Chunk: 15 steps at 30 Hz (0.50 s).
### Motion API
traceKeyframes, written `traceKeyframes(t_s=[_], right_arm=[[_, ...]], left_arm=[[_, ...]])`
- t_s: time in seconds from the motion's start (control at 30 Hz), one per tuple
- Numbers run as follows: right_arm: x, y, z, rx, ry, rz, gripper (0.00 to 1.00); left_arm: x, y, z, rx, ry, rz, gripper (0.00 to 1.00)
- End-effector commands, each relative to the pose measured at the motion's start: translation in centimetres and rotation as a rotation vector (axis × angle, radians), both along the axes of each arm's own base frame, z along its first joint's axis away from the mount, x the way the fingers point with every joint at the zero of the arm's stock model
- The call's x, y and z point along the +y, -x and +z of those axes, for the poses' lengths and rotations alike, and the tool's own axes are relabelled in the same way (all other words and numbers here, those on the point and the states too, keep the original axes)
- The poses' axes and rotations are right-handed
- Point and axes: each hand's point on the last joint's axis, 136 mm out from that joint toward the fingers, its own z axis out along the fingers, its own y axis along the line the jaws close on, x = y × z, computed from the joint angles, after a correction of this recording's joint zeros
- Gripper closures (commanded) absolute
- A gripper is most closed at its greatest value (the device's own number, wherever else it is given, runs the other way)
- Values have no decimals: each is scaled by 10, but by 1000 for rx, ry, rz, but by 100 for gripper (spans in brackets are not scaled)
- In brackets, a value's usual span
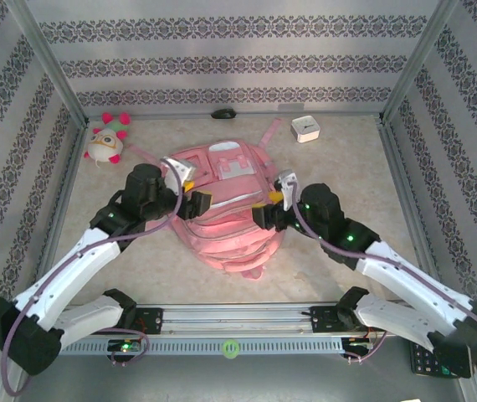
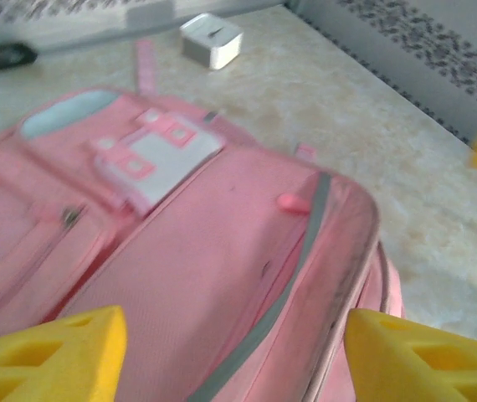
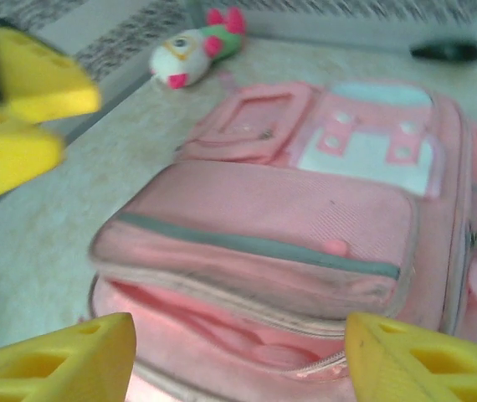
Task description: Pack the student bag
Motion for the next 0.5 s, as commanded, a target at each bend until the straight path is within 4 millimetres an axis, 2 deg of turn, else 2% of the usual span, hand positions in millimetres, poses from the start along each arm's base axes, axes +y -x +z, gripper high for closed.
traceKeyframes(t_s=[0.0,0.07,0.17,0.27,0.37,0.47], right_arm=[[-3,20,-40,-112,311,229,30],[0,22,-52,-129,406,316,29],[-4,8,-66,-75,465,271,27],[-11,-1,-61,84,314,134,25],[-26,-5,-54,240,112,-43,22],[-45,-2,-70,439,-46,-200,20]], left_arm=[[30,22,-50,210,2,112,28],[31,27,-56,193,15,52,27],[23,33,-56,63,-75,-135,22],[21,37,-57,-41,-227,-306,20],[26,46,-74,-114,-404,-470,18],[35,42,-89,-127,-529,-529,16]])
